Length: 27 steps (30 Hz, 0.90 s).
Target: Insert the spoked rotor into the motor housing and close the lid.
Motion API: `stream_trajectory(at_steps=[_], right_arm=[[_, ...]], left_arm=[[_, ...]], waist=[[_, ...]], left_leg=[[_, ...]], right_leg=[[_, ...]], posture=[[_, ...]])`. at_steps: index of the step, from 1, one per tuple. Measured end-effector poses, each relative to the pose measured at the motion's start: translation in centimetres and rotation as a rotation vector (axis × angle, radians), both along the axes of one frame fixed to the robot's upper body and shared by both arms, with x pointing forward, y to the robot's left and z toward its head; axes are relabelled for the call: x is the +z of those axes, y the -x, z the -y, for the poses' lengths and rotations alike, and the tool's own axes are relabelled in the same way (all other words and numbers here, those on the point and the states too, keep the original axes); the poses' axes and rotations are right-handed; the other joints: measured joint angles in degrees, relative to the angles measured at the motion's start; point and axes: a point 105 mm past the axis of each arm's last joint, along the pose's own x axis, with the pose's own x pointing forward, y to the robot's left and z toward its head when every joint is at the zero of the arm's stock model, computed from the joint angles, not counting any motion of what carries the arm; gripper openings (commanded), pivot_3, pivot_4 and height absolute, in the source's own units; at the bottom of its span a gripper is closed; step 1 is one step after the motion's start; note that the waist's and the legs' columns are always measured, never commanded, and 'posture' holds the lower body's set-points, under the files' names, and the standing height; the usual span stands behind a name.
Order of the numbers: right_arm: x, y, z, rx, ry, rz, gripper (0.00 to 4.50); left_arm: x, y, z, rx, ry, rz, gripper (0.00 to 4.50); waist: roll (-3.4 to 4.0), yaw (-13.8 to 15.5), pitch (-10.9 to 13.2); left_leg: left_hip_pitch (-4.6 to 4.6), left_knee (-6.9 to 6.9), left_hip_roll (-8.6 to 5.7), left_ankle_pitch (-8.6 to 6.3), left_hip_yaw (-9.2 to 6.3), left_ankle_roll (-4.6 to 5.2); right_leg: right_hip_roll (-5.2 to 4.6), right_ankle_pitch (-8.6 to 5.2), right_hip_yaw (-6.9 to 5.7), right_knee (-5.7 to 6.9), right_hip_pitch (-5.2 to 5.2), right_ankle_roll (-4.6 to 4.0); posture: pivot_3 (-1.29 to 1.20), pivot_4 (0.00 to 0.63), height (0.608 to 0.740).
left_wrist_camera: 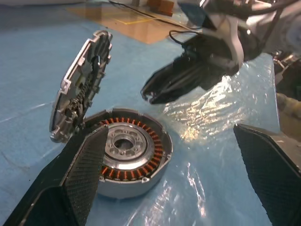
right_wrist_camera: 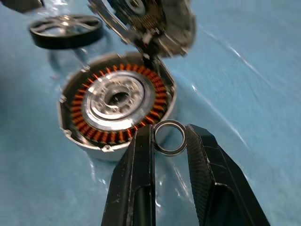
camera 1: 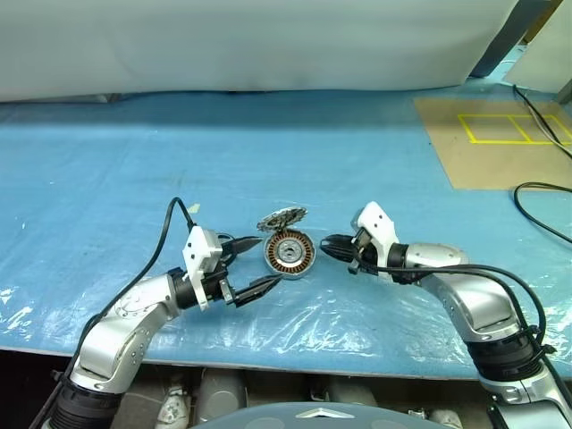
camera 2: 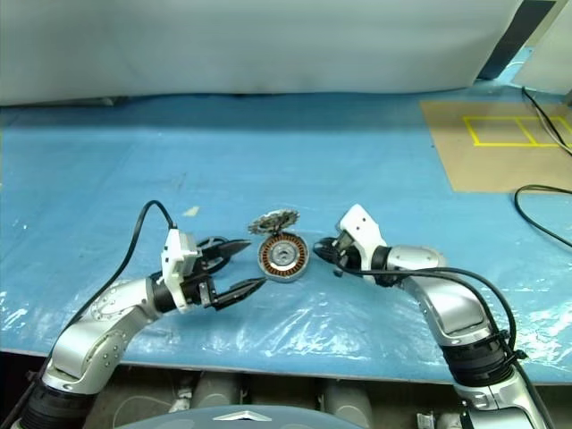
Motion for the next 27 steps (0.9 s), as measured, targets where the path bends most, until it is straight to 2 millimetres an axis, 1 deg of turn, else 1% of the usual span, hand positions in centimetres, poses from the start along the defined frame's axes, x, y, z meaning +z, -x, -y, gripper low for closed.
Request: stream_trajectory(at_steps=[4, 7, 9, 14, 20, 27], right_arm=[[1.4, 0.0, -0.7, 0.068, -0.026, 0.01, 0.57], [1.9, 0.2, -1.6, 0.128, -0.03, 0.004, 0.57], [1.7, 0.2, -2.4, 0.173, -0.021, -0.007, 0.57], [-0.2, 0.0, -3.8, 0.255, 0.009, -0.073, 0.57], [-0.5, -1.1, -4.8, 0.292, 0.034, -0.037, 0.57], [-0.7, -1.4, -5.1, 0.314, 0.043, -0.036, 0.57]], left_arm=[[0.0, 0.2, 0.0, -0.015, -0.001, 0.003, 4.5], [0.1, 0.2, -0.1, -0.019, -0.002, 0.012, 4.5], [0.3, 0.2, -0.1, -0.021, 0.0, 0.021, 4.5], [0.3, 0.3, -0.1, -0.03, 0.0, 0.031, 4.5], [0.0, 0.4, -0.3, -0.008, -0.009, 0.02, 4.5], [-0.2, 0.6, -1.1, 0.027, -0.044, 0.023, 4.5]], waist=[[0.0, 0.0, 0.0], [0.0, 0.0, 0.0], [0.0, -0.1, 0.0], [0.0, -0.1, 0.0], [0.0, -0.1, 0.0], [0.0, 0.0, 0.0]], left_leg=[[0.0, 0.0, 0.0, 0.0, 0.01, 0.0], [0.0, 0.0, 0.0, 0.0, 0.01, 0.0], [0.0, 0.0, 0.01, 0.0, 0.01, 0.0], [-0.06, 0.02, 0.0, 0.0, 0.02, 0.0], [-0.12, 0.04, 0.01, 0.0, 0.06, 0.0], [-0.15, 0.08, 0.01, 0.0, 0.06, 0.0]], right_leg=[[0.0, 0.0, 0.0, 0.0, 0.0, 0.0], [0.0, 0.0, 0.0, 0.0, 0.0, -0.01], [0.01, 0.0, 0.0, 0.0, 0.0, -0.01], [0.0, 0.01, -0.01, 0.01, -0.03, -0.01], [0.01, 0.01, -0.02, 0.05, -0.08, -0.02], [0.01, 0.01, -0.04, 0.07, -0.09, -0.02]], posture=[[0.0, 0.15, 0.74], [0.0, 0.15, 0.74], [0.0, 0.15, 0.74], [0.0, 0.15, 0.74], [0.0, 0.15, 0.74], [0.0, 0.15, 0.74]])
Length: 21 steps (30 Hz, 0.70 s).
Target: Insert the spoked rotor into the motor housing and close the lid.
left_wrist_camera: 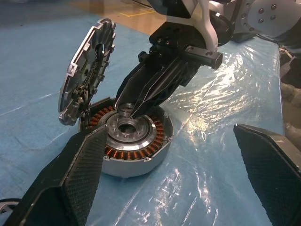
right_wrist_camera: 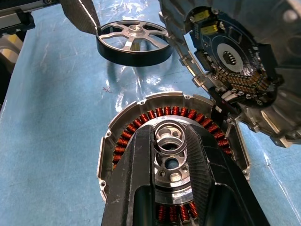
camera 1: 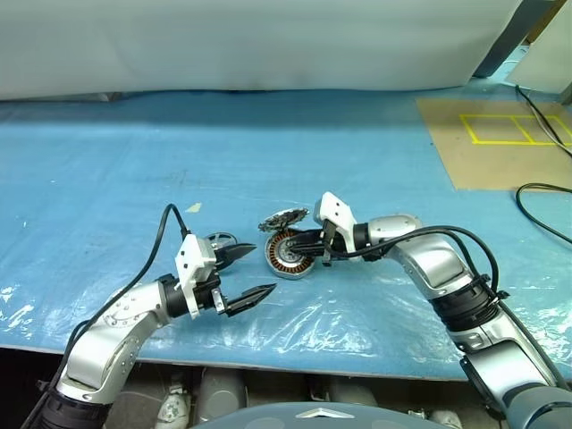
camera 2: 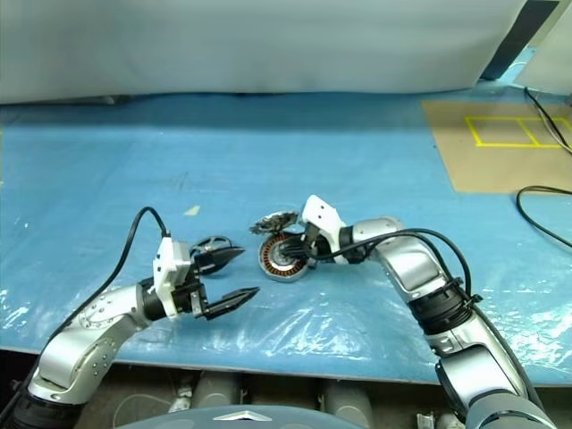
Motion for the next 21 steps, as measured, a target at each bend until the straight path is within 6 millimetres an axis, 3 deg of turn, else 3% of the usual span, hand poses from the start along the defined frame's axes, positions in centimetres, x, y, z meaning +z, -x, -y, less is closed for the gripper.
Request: stream_trajectory(at_steps=[21], right_arm=[[-1.4, -0.3, 0.0, 0.026, 0.048, 0.017, 0.57]], left_arm=[[-0.9, 0.3, -0.1, -0.019, -0.064, 0.055, 4.5]], waist=[[0.0, 0.0, 0.0]], left_leg=[[0.04, 0.17, 0.02, 0.0, 0.0, 0.0]], right_leg=[[-0.01, 0.0, 0.01, 0.26, -0.02, -0.01]], posture=[[0.0, 0.15, 0.74]])
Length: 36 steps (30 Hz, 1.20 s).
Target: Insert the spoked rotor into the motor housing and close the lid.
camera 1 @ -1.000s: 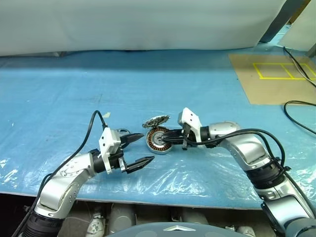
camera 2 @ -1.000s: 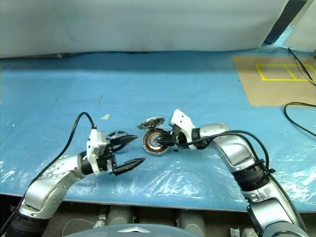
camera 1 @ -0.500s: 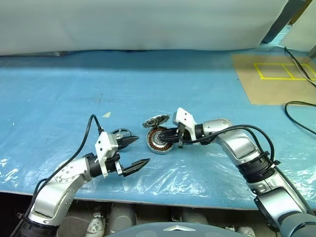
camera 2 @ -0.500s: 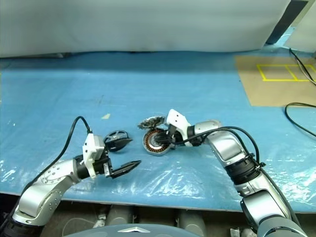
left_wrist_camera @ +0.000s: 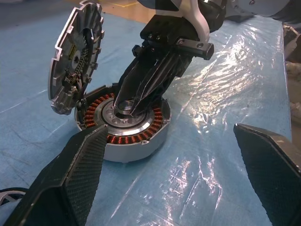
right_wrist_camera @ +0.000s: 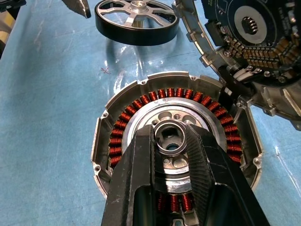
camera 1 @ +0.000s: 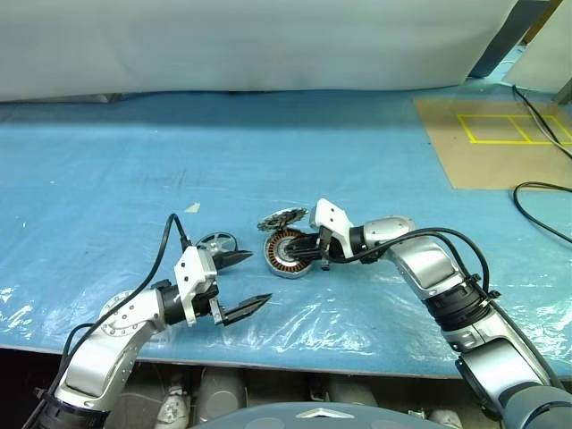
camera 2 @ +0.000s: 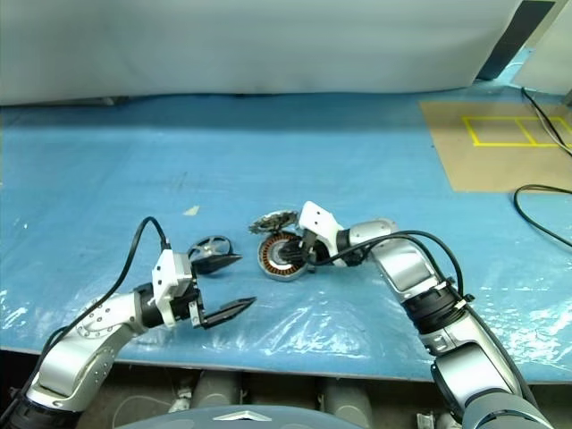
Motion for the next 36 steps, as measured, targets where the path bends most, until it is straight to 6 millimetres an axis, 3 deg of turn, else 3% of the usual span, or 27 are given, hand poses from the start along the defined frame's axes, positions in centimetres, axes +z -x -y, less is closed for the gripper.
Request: stream_trajectory(at_steps=[36], right_arm=[[-0.1, -0.5, -0.2, 0.022, 0.021, 0.038, 0.57]], left_arm=[[1.9, -1.2, 0.9, 0.013, 0.008, -0.007, 4.5]], waist=[[0.0, -0.1, 0.0]], left_leg=[[-0.02, 0.1, 0.01, 0.0, 0.0, 0.0]], right_leg=[[0.0, 0.0, 0.0, 0.1, -0.01, -0.01]], posture=[[0.0, 0.15, 0.74]])
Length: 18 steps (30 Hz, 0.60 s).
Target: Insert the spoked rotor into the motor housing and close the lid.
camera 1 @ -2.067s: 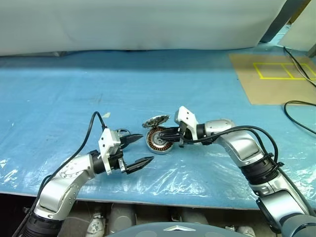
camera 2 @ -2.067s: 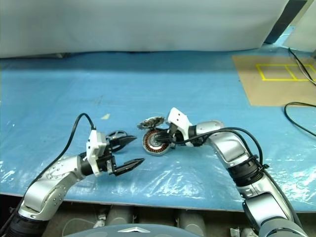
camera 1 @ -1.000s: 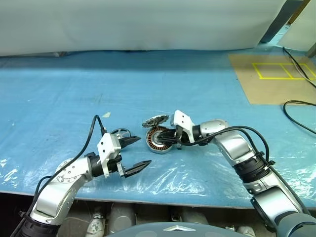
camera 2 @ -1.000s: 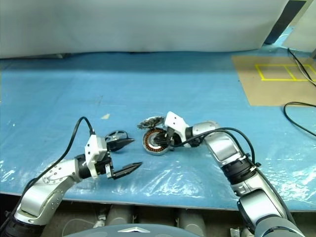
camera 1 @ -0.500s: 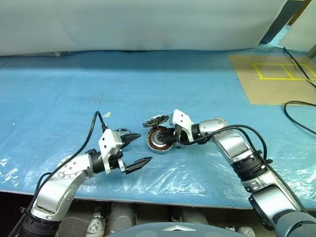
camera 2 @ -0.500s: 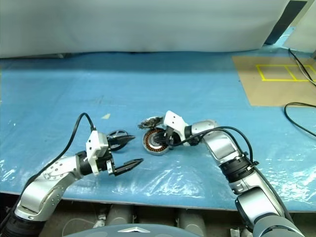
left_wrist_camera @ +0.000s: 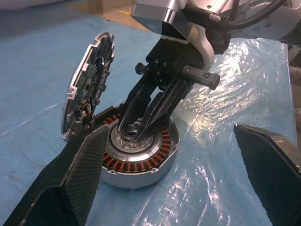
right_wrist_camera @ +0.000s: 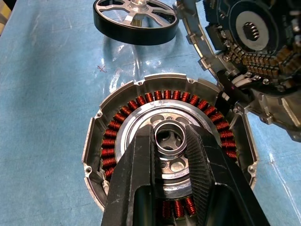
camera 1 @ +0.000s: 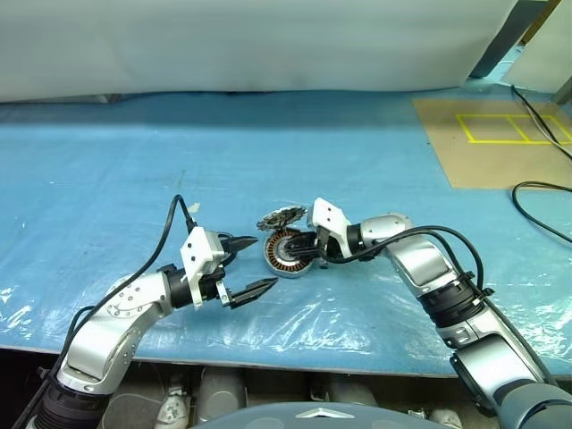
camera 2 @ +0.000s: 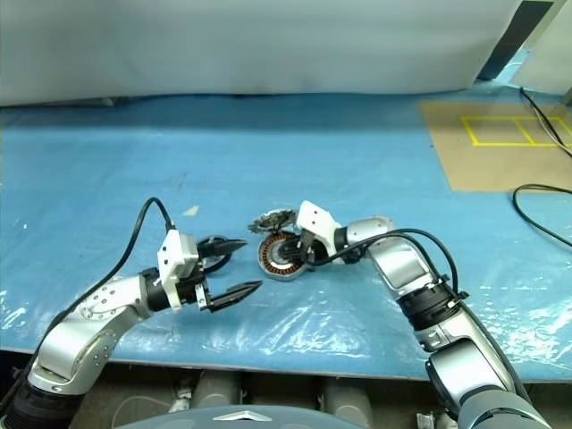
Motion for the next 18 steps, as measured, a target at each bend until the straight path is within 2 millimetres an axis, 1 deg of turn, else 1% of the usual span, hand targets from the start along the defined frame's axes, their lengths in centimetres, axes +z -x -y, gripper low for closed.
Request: stream_trajectory(at_steps=[2, 4, 6, 7, 8, 15, 17, 18], right_arm=[[0.0, 0.0, 0.0, 0.0, 0.001, 0.001, 0.57], [0.0, 0.0, 0.0, 0.001, 0.002, 0.002, 1.32], [0.0, 0.0, -0.1, 0.007, 0.002, 0.001, 1.91], [0.0, 0.1, -0.2, 0.012, 0.0, 0.001, 2.29], [0.0, 0.2, -0.2, 0.017, 0.0, -0.002, 2.55], [0.3, 0.1, -0.2, 0.005, -0.026, -0.043, 2.55], [0.7, 0.0, 0.0, -0.009, -0.046, -0.06, 2.55], [1.2, -0.1, 0.1, -0.013, -0.068, -0.069, 2.55]], left_arm=[[0.0, -0.1, 0.0, 0.002, -0.001, -0.002, 4.5], [0.2, -0.2, 0.1, 0.005, -0.003, -0.003, 4.5], [0.4, -0.4, 0.1, 0.004, -0.004, 0.0, 4.5], [0.5, -0.4, 0.2, 0.004, -0.004, 0.001, 4.5], [0.5, -0.4, 0.2, 0.004, -0.003, -0.001, 4.5], [0.6, -0.5, 0.3, 0.003, 0.004, -0.016, 4.5], [0.7, -0.6, 0.3, 0.0, 0.004, -0.012, 4.5], [0.9, -0.7, 0.4, -0.001, 0.004, -0.006, 4.5]], waist=[[0.0, 0.0, 0.0], [0.0, 0.0, 0.0], [0.0, 0.0, 0.0], [0.0, 0.0, 0.0], [0.0, 0.0, 0.0], [0.0, 0.1, 0.0], [0.0, 0.1, 0.0], [0.0, 0.1, 0.0]], left_leg=[[0.0, 0.0, 0.0, 0.0, 0.0, 0.0], [0.0, 0.01, 0.0, 0.0, 0.0, 0.0], [0.01, 0.02, 0.0, 0.0, 0.0, 0.0], [0.01, 0.04, 0.0, 0.0, 0.0, 0.0], [0.01, 0.04, 0.0, 0.0, 0.0, 0.0], [-0.02, 0.09, 0.0, 0.0, -0.01, 0.0], [-0.06, 0.09, 0.0, 0.0, -0.01, 0.0], [-0.1, 0.09, 0.0, 0.0, -0.01, 0.0]], right_leg=[[0.0, 0.0, 0.0, 0.0, 0.0, 0.0], [0.0, 0.0, 0.0, 0.01, 0.0, 0.0], [0.0, 0.0, 0.0, 0.02, 0.01, 0.0], [0.0, 0.0, 0.0, 0.03, 0.01, 0.0], [0.0, 0.0, 0.0, 0.03, 0.01, 0.0], [0.0, 0.0, 0.0, 0.07, -0.01, 0.0], [0.0, 0.0, 0.0, 0.06, -0.03, 0.0], [0.0, 0.0, 0.0, 0.07, -0.08, 0.0]], posture=[[0.0, 0.15, 0.74], [0.0, 0.15, 0.74], [0.0, 0.15, 0.74], [0.0, 0.15, 0.74], [0.0, 0.15, 0.74], [0.0, 0.15, 0.74], [0.0, 0.15, 0.74], [0.0, 0.15, 0.74]])
